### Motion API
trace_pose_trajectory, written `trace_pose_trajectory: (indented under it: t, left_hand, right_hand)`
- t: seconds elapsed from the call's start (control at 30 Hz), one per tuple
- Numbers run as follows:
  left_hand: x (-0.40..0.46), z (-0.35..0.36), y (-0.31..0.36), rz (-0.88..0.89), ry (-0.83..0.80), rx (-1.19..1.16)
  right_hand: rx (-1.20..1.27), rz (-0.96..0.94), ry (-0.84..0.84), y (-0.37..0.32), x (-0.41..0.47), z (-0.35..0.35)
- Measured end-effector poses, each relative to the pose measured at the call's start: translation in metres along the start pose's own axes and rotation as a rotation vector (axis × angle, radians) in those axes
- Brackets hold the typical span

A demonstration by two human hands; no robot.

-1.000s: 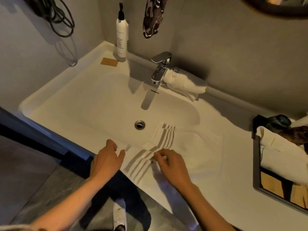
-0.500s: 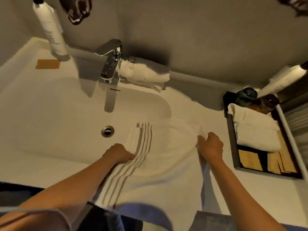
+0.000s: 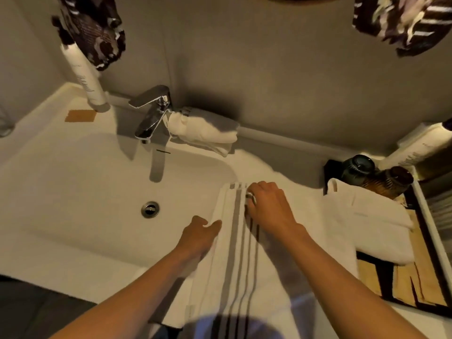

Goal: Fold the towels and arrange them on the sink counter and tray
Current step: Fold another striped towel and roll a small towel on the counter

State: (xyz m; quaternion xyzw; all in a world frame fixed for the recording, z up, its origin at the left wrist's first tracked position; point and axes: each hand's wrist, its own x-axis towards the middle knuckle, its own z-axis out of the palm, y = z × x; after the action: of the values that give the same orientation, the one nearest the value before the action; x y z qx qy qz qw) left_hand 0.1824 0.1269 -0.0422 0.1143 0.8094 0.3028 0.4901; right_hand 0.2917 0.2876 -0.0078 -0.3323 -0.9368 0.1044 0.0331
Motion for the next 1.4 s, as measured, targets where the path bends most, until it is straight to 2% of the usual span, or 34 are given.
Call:
trace_pose_trajectory:
  t: [0.1, 0.17, 0.23, 0.3, 0.37, 0.43, 0.57, 0.63, 0.7, 0.8, 0.83, 0.9, 1.0, 1.13, 1.23, 1.3, 1.4]
  left_hand:
    - [0.041, -0.001, 0.018, -0.036, 0.069, -0.256]
    - [0.064, 0.003, 0.029, -0.065, 0.031, -0.425]
    - [0.071, 0.007, 0.039, -0.074, -0.033, -0.469]
    - [0.076, 0.008, 0.042, -0.061, -0.029, -0.427]
    - [0.083, 0.007, 0.039, -0.072, -0.01, -0.424]
    - [0.085, 0.004, 0.039, -0.084, -0.036, -0.434]
    - [0.075, -0.003, 0.048, -0.114, -0.106, -0.526]
    - [0.073, -0.006, 0.05, -0.087, -0.13, -0.599]
    - [0.08, -0.005, 0.048, -0.038, -0.117, -0.499]
    - [0.088, -0.001, 0.04, 0.11, -0.028, -0.189]
    - [0.085, 0.0, 0.039, 0.139, -0.003, -0.148]
    - [0.076, 0.001, 0.04, 0.165, 0.044, -0.117]
    - [0.05, -0.002, 0.035, 0.174, 0.026, -0.081]
    - [0.017, -0.017, 0.015, 0.229, -0.247, -0.084]
    - [-0.005, -0.021, -0.002, 0.216, -0.283, 0.045]
    - [-0.018, -0.018, -0.019, 0.195, -0.265, 0.174]
    - [-0.036, -0.01, -0.042, 0.151, -0.038, 0.281]
  right_hand:
    - [-0.093, -0.146, -0.046, -0.02, 0.028, 0.027]
    - [-0.202, -0.158, -0.075, -0.023, 0.045, 0.039]
    - [-0.272, -0.134, -0.12, -0.022, 0.059, 0.044]
    - [-0.29, -0.121, -0.194, -0.021, 0.072, 0.045]
    - [-0.214, -0.113, -0.283, -0.024, 0.081, 0.042]
    - [-0.034, -0.108, -0.35, -0.025, 0.09, 0.035]
    - [0.247, -0.111, -0.209, -0.021, 0.112, 0.035]
    - [0.151, -0.074, -0.17, -0.015, 0.115, 0.045]
    - [0.03, -0.051, -0.065, -0.01, 0.107, 0.051]
    - [0.172, -0.025, 0.242, -0.023, 0.07, 0.038]
    - [0.2, -0.026, 0.289, -0.031, 0.052, 0.036]
    - [0.113, -0.058, 0.218, -0.043, 0.013, 0.043]
    - [-0.021, -0.033, -0.017, -0.035, -0.025, 0.07]
    - [-0.079, -0.039, -0.039, -0.017, -0.031, 0.089]
    - [-0.047, -0.018, -0.033, -0.02, -0.03, 0.09]
    - [-0.018, -0.002, -0.034, -0.024, -0.037, 0.087]
    - [0.028, 0.072, -0.032, -0.036, -0.073, 0.075]
